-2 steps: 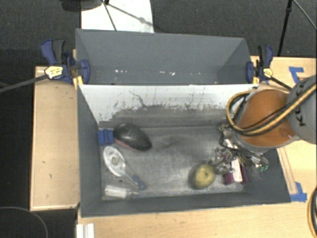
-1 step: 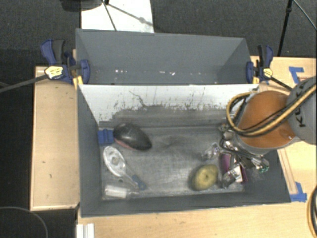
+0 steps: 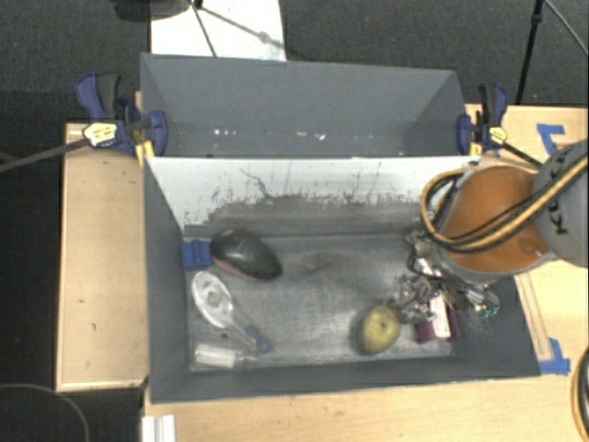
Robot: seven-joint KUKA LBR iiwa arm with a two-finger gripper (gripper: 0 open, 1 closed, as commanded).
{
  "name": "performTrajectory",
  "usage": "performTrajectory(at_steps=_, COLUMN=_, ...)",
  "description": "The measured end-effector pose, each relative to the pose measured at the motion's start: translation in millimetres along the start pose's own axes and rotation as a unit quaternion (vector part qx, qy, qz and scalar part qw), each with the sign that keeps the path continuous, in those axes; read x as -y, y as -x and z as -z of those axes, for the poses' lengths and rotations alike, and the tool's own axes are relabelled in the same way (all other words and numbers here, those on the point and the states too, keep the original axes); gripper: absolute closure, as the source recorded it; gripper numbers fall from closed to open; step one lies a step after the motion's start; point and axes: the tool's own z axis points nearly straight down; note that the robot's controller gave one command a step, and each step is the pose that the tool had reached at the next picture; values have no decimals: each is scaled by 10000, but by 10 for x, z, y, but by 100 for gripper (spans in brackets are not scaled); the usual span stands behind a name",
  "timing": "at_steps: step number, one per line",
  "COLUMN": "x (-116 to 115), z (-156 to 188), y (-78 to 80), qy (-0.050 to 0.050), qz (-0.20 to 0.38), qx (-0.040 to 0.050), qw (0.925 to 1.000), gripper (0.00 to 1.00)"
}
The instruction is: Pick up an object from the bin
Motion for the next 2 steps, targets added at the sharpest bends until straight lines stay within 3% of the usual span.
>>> performTrajectory(at_steps=1, x=-5, z=-21, y=-35, qy=16, qz=3, qx=-53, qw=10000, gripper=0)
performTrajectory(at_steps=2, x=-321, z=-5, y=-153, qy=0, qz=2117, qx=1, qw=9773, gripper=0)
